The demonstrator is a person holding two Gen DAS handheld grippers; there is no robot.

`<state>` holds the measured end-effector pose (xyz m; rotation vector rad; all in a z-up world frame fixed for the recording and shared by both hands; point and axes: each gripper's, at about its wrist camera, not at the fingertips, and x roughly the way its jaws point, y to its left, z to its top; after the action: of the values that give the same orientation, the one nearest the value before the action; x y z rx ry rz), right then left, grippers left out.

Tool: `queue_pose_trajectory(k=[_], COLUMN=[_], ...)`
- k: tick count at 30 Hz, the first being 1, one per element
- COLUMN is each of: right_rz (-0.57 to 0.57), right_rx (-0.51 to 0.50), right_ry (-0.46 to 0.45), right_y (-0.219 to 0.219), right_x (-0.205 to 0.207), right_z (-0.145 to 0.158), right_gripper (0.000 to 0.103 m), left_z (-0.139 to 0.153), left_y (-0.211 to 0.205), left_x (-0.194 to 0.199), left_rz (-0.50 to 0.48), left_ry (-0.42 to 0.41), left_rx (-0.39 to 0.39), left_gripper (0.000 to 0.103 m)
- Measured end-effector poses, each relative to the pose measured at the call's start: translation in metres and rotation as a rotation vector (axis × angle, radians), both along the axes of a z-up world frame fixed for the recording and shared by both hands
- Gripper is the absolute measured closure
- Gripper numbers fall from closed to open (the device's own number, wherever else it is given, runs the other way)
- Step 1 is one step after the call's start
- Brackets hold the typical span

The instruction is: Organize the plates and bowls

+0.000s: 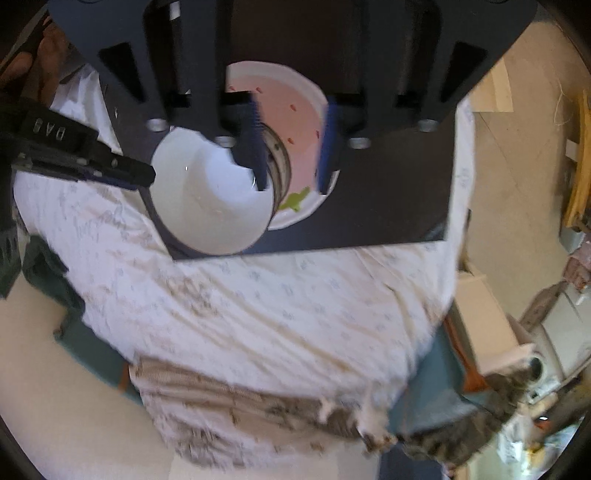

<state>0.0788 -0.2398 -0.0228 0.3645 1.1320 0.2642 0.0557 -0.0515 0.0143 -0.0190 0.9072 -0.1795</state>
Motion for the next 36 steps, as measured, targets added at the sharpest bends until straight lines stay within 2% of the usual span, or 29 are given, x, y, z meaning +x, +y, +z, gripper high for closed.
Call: queue_pose_trajectory(k=[1,3,4,5,6,7,8,10,13,17,21,23,28,34,36], right_rz=[0.010,0.020,0.020,0.024,0.032,0.034,0.035,0.042,0.015,-0.014,0.002,-0.003,-0.009,-0.012,-0.011], right_rx=[-0.014,-0.033,-0.037,-0.037,-0.040,-0.053,-0.074,-0.099,-0.045,-0.080,-0.115,-0.138,-0.210,-0.238,-0.241], right_ry=[-0.034,-0.081,-0.104,-0.128,-0.170,-0.199,-0.229,-0.281,-0.334,-0.368,-0.374,-0.384,-0.446,-0.440,-0.449], right_y=[0.003,0.007,0.009,0.010,0.011,0.012,0.013,0.014,0.008,0.004,0.004,0.005,0.008,0.011,0.013], right_x=[-0.008,-0.021,-0.028,-0.035,-0.044,-0.050,-0.058,-0.073,-0.093,-0.112,-0.123,-0.125,-0.131,-0.129,-0.129], right_z=[0.005,0.012,0.016,0.021,0.027,0.032,0.037,0.046,0.055,0.057,0.047,0.043,0.040,0.030,0.030], right_gripper=[0.083,0.078,0.071,0.053,0.046,0.041,0.040,0.037,0.020,0.004,0.000,0.000,0.000,0.000,0.000], left_z=[0.004,0.009,0.010,0.012,0.013,0.013,0.013,0.013,0.016,0.019,0.014,0.010,0.005,-0.003,-0.008], left_y=[0.002,0.005,0.006,0.008,0.011,0.013,0.015,0.020,0.022,0.021,0.022,0.021,0.019,0.018,0.019], left_x=[-0.008,-0.019,-0.024,-0.030,-0.035,-0.039,-0.044,-0.053,-0.065,-0.079,-0.085,-0.085,-0.091,-0.090,-0.089], left_rz=[0.010,0.025,0.029,0.035,0.043,0.050,0.062,0.086,0.089,0.083,0.078,0.087,0.103,0.098,0.102], left_ry=[-0.026,-0.054,-0.061,-0.067,-0.070,-0.073,-0.073,-0.078,-0.100,-0.131,-0.131,-0.117,-0.147,-0.141,-0.115], left_rx=[-0.002,0.003,0.007,0.007,0.003,-0.001,-0.004,-0.016,-0.017,0.012,0.009,0.013,0.026,0.073,0.060], left_gripper=[0.066,0.065,0.065,0.065,0.064,0.060,0.049,0.040,0.040,0.040,0.038,0.021,0.002,0.000,0.000])
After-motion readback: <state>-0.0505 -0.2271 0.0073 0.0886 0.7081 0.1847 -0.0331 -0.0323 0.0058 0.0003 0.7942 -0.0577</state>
